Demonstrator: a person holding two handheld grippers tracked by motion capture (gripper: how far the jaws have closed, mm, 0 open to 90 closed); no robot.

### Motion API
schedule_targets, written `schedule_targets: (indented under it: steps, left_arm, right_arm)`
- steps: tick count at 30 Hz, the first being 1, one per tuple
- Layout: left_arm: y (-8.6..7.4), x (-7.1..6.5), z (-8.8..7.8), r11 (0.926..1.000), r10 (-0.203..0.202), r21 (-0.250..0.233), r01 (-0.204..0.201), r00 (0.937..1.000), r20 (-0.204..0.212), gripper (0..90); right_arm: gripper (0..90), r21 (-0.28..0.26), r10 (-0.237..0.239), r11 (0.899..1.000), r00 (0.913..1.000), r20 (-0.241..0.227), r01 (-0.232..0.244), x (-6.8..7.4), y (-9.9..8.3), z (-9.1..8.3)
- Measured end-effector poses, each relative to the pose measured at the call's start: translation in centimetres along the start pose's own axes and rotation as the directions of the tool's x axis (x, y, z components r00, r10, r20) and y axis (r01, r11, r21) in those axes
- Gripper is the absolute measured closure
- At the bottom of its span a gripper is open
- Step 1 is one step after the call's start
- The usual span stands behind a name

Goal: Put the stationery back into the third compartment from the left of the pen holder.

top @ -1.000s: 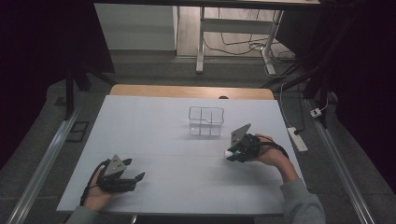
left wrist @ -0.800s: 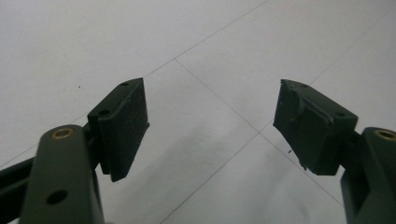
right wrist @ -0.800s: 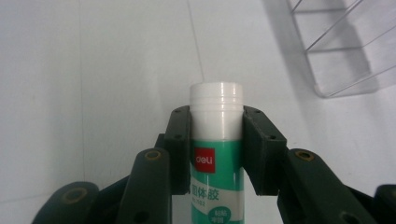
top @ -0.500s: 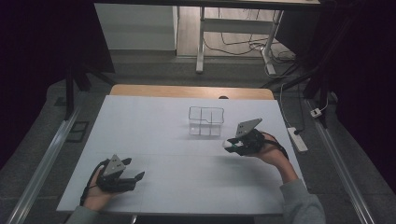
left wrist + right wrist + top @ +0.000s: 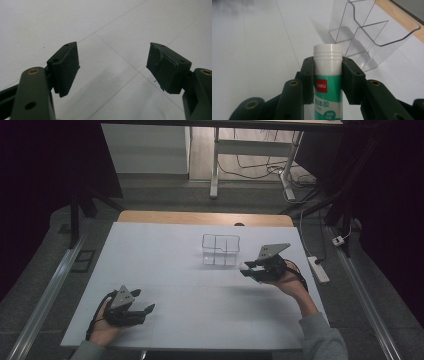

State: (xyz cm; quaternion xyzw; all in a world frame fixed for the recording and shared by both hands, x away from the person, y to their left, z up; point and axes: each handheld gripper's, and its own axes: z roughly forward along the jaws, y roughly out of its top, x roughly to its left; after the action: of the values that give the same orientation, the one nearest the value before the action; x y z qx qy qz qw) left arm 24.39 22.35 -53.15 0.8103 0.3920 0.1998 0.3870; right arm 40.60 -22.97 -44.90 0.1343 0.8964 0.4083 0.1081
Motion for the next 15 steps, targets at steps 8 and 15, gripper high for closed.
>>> schedule_targets:
  steps: [8,15]
  left_arm:
    - [0.0,0.0,0.0,1.0,0.001,0.001,-0.001,1.0,0.0,25.6]
    - [0.0,0.0,0.0,1.0,0.002,0.002,-0.002,1.0,-0.001,25.6]
  right_arm:
    - [64.4,-0.082,0.108,0.991,0.9928,0.051,-0.104,-0.2,0.4,-0.7]
    - [64.5,-0.157,0.15,0.979,0.9821,0.114,-0.131,0.0,0.9,-1.4]
